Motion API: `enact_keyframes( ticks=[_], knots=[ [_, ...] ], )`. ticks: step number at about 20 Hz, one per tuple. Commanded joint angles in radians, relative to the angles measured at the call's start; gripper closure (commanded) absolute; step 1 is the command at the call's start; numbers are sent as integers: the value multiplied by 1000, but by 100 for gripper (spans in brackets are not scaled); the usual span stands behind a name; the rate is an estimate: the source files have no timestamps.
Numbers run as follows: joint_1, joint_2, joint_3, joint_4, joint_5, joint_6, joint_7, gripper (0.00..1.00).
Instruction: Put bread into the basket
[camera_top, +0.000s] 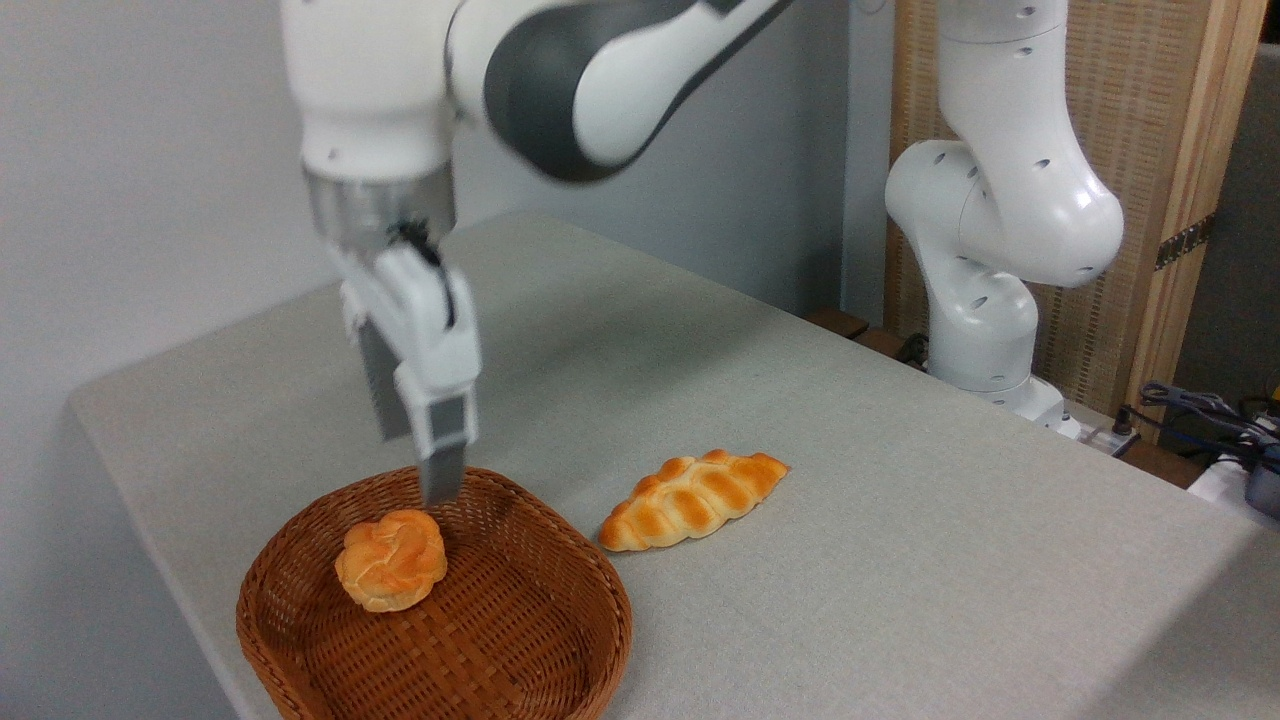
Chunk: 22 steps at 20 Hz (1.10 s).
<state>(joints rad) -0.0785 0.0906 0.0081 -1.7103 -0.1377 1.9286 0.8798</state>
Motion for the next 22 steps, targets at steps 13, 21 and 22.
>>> enact_keyframes(
  ticks=[13, 21, 22],
  knots=[
    [37, -149, -2, 115, 75, -396, -76, 0],
    [20, -115, -23, 113, 90, -338, -148, 0],
    [20, -115, -25, 113, 90, -338, -148, 0]
  ],
)
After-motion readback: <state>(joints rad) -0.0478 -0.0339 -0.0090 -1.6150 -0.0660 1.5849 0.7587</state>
